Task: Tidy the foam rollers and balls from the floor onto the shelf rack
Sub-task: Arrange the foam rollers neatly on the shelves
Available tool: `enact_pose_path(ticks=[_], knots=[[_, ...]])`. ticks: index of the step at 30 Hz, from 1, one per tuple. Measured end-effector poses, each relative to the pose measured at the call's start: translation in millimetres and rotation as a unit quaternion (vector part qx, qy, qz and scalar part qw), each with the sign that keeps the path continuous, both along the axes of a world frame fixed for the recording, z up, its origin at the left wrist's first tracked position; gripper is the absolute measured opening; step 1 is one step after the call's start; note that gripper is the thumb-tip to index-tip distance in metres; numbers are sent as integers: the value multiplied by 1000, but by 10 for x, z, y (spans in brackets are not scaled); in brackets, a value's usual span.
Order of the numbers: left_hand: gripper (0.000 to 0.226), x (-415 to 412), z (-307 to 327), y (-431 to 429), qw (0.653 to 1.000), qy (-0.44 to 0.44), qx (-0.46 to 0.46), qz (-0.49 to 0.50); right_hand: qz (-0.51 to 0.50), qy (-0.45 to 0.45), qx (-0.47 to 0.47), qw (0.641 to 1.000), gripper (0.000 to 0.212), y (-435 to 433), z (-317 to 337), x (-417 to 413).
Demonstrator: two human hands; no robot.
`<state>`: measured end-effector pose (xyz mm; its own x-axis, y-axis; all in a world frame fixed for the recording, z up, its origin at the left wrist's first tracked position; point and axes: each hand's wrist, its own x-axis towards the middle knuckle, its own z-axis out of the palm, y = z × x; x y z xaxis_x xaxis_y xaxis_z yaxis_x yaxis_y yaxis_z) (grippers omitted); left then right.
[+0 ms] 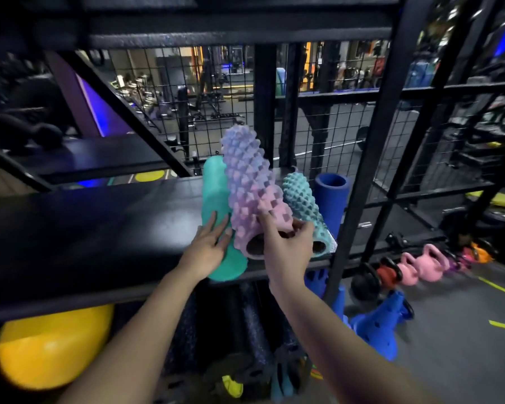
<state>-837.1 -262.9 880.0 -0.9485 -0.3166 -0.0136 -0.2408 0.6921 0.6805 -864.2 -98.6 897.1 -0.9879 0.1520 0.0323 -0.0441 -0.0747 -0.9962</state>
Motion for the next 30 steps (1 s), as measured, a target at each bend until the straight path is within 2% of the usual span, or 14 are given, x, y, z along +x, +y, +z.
enact_pose_path(ticks=[1,3,5,7,11,13,15,16,17,19,20,21,24,30], knots=[[49,37,106,42,996,6,84,2,2,10,-4,1000,61,-41,75,21],[49,116,321,41,946,81,309,61,11,29,-6,999,59,-125,196,36],[66,178,528,-135,897,138,412,82,23,71,24,997,57,-234,245,79],[81,245,744,-262,868,141,475,33,45,134,53,989,57,-371,266,228],[64,428,971,-480,846,137,514,35,131,309,155,929,58,-679,276,514],[53,537,924,-698,822,131,549,78,217,322,156,908,56,-757,312,504],[35,627,882,-898,821,137,537,137,262,268,149,915,59,-742,342,343],[33,655,844,-987,831,147,511,162,253,247,186,917,61,-705,334,204],[34,674,805,-1056,838,158,490,180,226,234,289,901,63,-641,281,15],[38,700,724,-1153,842,157,479,193,207,201,525,801,74,-500,76,-336],[39,693,684,-1199,843,152,476,199,219,177,595,753,82,-449,-42,-444],[40,672,653,-1226,848,141,468,204,235,153,626,728,90,-416,-172,-511],[37,560,588,-1152,874,120,424,203,258,143,612,734,99,-386,-376,-574],[38,240,403,-779,923,99,332,167,255,130,594,752,96,-384,-299,-624]])
